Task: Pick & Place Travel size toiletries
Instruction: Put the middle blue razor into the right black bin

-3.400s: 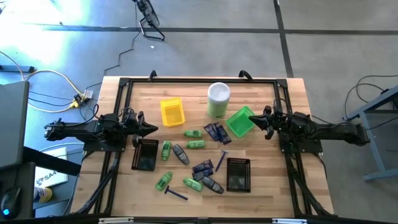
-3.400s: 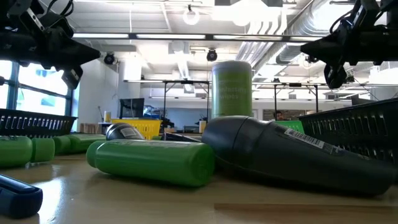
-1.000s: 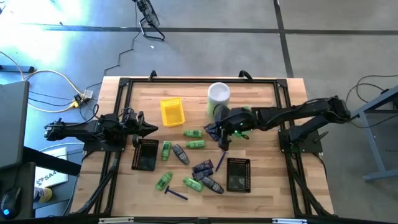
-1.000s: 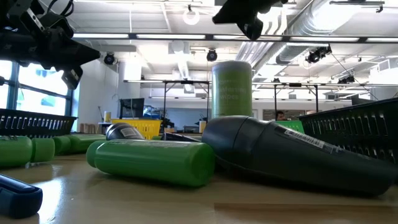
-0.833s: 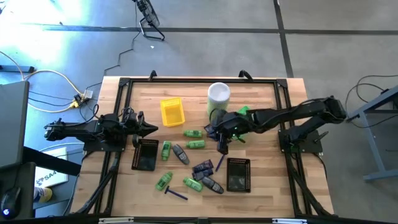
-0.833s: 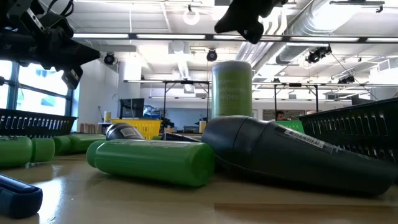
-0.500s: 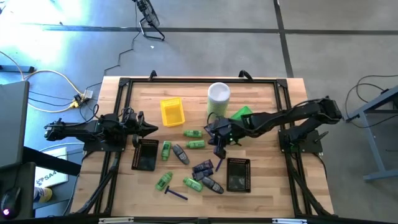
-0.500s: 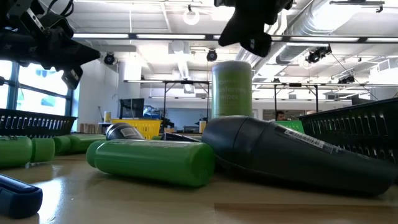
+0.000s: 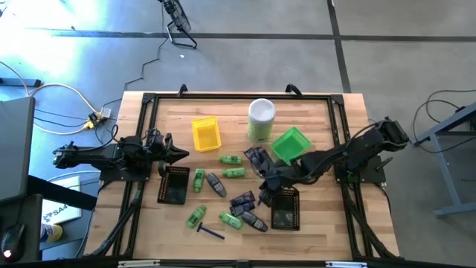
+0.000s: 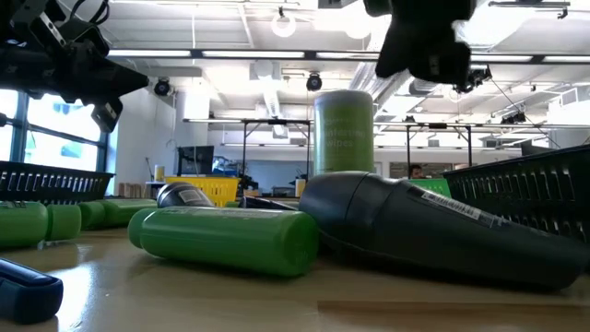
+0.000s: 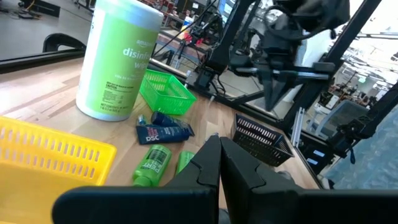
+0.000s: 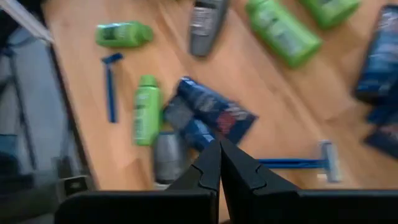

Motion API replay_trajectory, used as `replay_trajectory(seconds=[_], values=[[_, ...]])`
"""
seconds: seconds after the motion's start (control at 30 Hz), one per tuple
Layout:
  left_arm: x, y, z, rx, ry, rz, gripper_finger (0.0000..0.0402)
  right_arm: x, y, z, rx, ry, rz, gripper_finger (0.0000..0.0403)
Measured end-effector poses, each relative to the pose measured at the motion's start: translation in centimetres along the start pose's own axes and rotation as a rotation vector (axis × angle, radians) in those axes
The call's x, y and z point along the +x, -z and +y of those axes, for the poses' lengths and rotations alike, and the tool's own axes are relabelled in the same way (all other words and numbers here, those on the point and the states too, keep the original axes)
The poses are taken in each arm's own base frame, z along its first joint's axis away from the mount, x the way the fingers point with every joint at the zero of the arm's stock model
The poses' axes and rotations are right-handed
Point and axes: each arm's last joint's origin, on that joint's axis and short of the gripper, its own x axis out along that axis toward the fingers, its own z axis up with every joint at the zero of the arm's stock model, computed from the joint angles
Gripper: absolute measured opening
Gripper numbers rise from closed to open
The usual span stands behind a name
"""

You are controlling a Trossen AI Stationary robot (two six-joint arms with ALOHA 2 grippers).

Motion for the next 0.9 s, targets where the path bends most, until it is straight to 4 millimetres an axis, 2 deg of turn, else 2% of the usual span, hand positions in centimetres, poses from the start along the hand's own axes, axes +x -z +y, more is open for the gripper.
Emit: replay_trajectory(seconds=[0.1,0.5,0.73,0.9], values=[[0.0,0.0,0.0,0.000,0.000,0.001,0.0003,0.5,1.2,0.4,0.013,0.022,0.019,0.0002],[0.0,0.1,0.0,0.002,-0.002,0.007,0.0003,5.1,4.8,1.4,0.164,0.066,0.154,0.0003],[0.0,0.1,0.0,0.003,-0.004,0.011,0.0003,5.4,5.8,1.7,0.229,0.096,0.168,0.0003],[0.0,0.1,0.0,0.009,-0.005,0.013,0.0003,5.3,6.1,1.1,0.244,0.164,0.190,0.0003]])
